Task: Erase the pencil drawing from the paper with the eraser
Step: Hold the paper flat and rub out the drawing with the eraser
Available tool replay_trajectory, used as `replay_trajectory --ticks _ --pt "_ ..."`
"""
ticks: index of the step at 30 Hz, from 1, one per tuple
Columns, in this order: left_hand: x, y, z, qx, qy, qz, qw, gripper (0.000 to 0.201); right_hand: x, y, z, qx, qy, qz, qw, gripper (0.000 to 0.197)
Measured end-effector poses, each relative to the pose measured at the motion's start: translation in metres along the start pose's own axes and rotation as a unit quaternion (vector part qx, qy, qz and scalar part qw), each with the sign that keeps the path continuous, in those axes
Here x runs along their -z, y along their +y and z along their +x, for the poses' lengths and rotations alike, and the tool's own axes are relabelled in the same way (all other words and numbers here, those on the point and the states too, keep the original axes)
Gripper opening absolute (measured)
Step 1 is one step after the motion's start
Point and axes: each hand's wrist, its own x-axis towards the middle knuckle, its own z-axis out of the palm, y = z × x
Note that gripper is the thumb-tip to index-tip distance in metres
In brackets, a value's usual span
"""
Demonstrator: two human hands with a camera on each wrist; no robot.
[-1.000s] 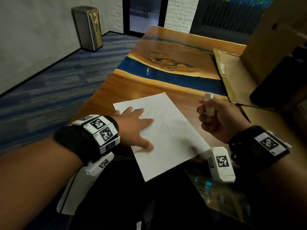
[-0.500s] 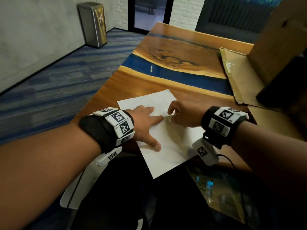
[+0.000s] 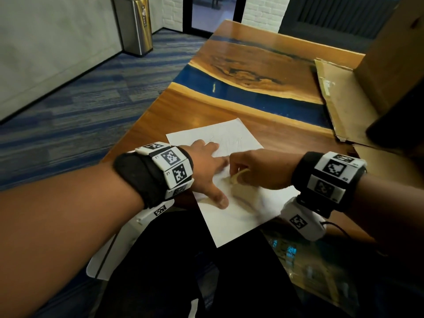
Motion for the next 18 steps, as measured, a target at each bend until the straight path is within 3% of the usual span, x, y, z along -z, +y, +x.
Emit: replay_trajectory --ticks 1,5,6,10,14,18 --pt "0.0 0.0 0.0 0.0 0.001 0.005 1.0 0.12 0.001 0.0 -0.001 0.007 -0.012 0.003 1.0 0.013" --pt "0.002 0.003 0.003 0.005 0.004 0.03 1.0 0.123 0.011 0.011 0.003 -0.084 0.092 -0.039 0.991 0.012" --pt "0.002 0.003 0.003 0.006 0.002 0.032 0.999 0.123 0.008 0.012 0.002 -0.074 0.089 -0.038 0.993 0.012" --pt "0.003 0.002 0.006 0.007 -0.005 0.037 0.999 0.124 -0.001 0.007 -0.008 0.001 -0.002 0.002 1.0 0.015" --pt "0.007 0.005 0.009 0.013 -0.006 0.045 0.999 0.128 0.008 0.015 -0.007 -0.082 0.068 -0.038 0.994 0.015" --pt "0.006 0.004 0.008 0.007 -0.006 0.042 0.999 0.127 -0.003 -0.002 -0.015 0.003 -0.047 0.0 0.999 0.014"
